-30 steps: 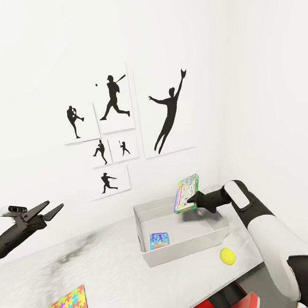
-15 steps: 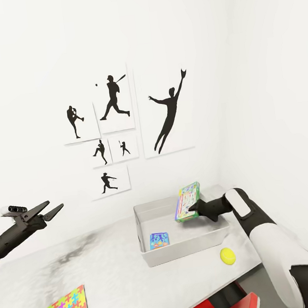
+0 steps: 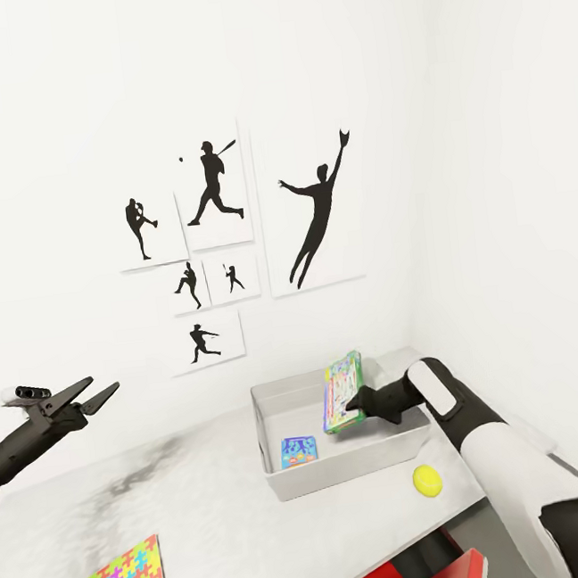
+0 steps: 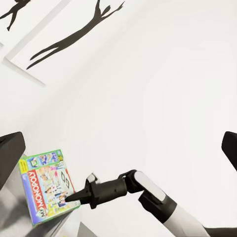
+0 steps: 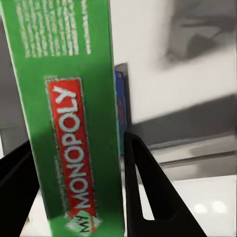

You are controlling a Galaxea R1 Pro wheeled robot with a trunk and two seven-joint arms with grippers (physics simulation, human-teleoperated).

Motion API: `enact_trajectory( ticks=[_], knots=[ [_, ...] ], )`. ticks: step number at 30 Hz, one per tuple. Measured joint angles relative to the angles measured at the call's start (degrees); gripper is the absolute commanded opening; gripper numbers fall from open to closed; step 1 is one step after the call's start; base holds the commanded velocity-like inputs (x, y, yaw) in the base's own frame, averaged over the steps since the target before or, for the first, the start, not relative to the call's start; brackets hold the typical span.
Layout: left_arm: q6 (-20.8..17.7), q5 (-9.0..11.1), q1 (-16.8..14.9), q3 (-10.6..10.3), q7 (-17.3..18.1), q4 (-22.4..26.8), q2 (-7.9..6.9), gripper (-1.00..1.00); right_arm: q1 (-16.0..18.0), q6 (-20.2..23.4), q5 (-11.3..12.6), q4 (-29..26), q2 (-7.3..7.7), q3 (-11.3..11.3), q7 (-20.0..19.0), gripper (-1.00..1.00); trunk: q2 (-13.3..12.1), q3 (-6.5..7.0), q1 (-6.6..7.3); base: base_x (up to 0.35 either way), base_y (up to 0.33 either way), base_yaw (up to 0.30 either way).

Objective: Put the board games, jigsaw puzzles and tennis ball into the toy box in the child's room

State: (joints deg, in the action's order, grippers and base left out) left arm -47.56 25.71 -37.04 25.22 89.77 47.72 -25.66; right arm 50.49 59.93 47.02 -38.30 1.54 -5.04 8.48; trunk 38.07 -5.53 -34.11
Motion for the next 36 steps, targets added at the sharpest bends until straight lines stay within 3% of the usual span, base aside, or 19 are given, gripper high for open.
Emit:
enact_trajectory(
  ticks=[8,17,36],
  knots=[
    [0.00,0.00,0.00,0.00,0.00,0.00,0.00,1.00,0.00,0.00,-0.23,0.93,-0.07,-1.08,0.16,-1.00,0.00,0.00,0.00,0.000,0.000,0.000],
    [0.00,0.00,0.00,0.00,0.00,0.00,0.00,1.00,0.45,-0.05,0.10,7.01,0.03,-0.98,0.45,-1.00,0.00,0.00,0.00,0.000,0.000,0.000],
    [0.00,0.00,0.00,-0.06,0.00,0.00,0.02,1.00,0.75,-0.01,-0.20,6.98,1.34,-0.30,0.36,-1.00,0.00,-0.15,0.00,0.000,0.000,0.000]
  ],
)
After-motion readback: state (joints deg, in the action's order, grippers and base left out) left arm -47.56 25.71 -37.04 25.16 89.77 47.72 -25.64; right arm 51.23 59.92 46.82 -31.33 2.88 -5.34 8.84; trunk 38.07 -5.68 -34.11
